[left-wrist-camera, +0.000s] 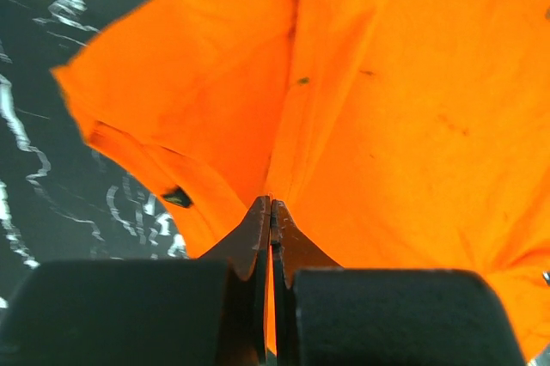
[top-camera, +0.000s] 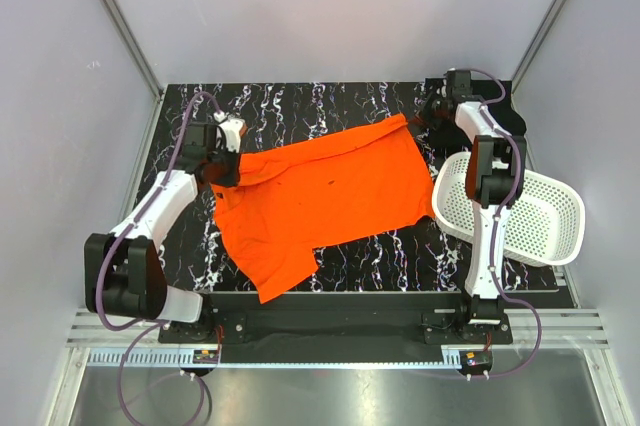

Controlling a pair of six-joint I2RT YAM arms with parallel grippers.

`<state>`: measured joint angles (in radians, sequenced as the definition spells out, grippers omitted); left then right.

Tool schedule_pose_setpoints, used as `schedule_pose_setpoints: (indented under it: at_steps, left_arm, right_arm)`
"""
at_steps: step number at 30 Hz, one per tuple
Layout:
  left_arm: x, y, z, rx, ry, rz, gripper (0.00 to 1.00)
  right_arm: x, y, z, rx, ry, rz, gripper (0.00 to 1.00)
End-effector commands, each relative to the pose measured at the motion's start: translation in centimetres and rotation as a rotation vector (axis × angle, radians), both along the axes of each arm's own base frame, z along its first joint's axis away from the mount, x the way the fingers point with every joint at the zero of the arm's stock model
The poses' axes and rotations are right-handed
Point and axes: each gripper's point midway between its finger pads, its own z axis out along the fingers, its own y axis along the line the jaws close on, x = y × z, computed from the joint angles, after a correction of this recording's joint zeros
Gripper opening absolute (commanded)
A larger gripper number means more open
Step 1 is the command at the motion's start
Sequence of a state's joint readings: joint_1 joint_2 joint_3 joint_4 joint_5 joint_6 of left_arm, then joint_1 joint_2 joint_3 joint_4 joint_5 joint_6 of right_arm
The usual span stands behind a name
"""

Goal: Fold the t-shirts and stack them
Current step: Fold the tshirt

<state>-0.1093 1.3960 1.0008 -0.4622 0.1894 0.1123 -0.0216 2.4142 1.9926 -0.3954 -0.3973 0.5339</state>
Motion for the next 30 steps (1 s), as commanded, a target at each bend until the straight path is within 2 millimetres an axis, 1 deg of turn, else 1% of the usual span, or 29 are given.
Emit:
schedule_pose_setpoints:
  at_steps: [1, 3, 6, 9, 11, 13, 16, 19, 20, 23, 26, 30]
  left_arm:
    - [-1.2, -0.9, -1.4, -0.001, 0.054, -0.007, 0.00]
    - [-1.7, -1.1, -2.5, 0.002, 0.099, -0.015, 0.00]
    - [-2.3, -1.0, -3.9, 0.033, 0.146, -0.025, 0.00]
    - [-2.5, -0.7, -3.8, 0.075, 0.152, -0.025, 0.00]
    - [-2.4, -0.5, -3.2, 0.081, 0.134, -0.018, 0.00]
    - [-2.3, -0.5, -2.2, 0.080, 0.110, -0.013, 0.00]
    - [-2.3, 0.0, -0.2, 0.087, 0.048, 0.009, 0.00]
    - [-2.5, 0.0, 0.9, 0.081, 0.026, 0.013, 0.00]
    - [-2.7, -0.3, 1.3, 0.068, 0.017, 0.004, 0.00]
    - [-3.0, -0.5, 1.6, 0.059, 0.021, -0.006, 0.00]
    - [-3.8, -0.4, 1.0, 0.067, 0.046, -0.011, 0.00]
    - [-4.5, 0.1, -0.1, 0.088, 0.068, -0.002, 0.00]
  right_arm:
    - [0.1, -1.1, 2.3, -0.069, -0.056, 0.001, 0.00]
    - [0.2, -1.1, 2.3, -0.066, -0.057, 0.002, 0.00]
    - [0.0, -0.7, 1.6, -0.042, -0.038, 0.011, 0.00]
    - [-0.3, -0.8, 1.3, -0.052, -0.030, 0.009, 0.00]
    - [-0.3, -1.2, 1.3, -0.072, -0.030, 0.004, 0.00]
    - [-0.2, -1.4, 2.0, -0.075, -0.042, 0.003, 0.00]
    - [-0.2, -1.6, 2.7, -0.088, -0.055, 0.000, 0.00]
    - [-0.1, -1.8, 3.1, -0.098, -0.060, -0.005, 0.00]
    - [-0.1, -1.9, 3.1, -0.099, -0.059, -0.010, 0.00]
    - [0.0, -1.7, 3.1, -0.087, -0.058, -0.007, 0.00]
    - [-0.3, -1.7, 3.1, -0.089, -0.054, -0.004, 0.00]
    - [-0.7, -1.9, 3.8, -0.101, -0.064, -0.006, 0.00]
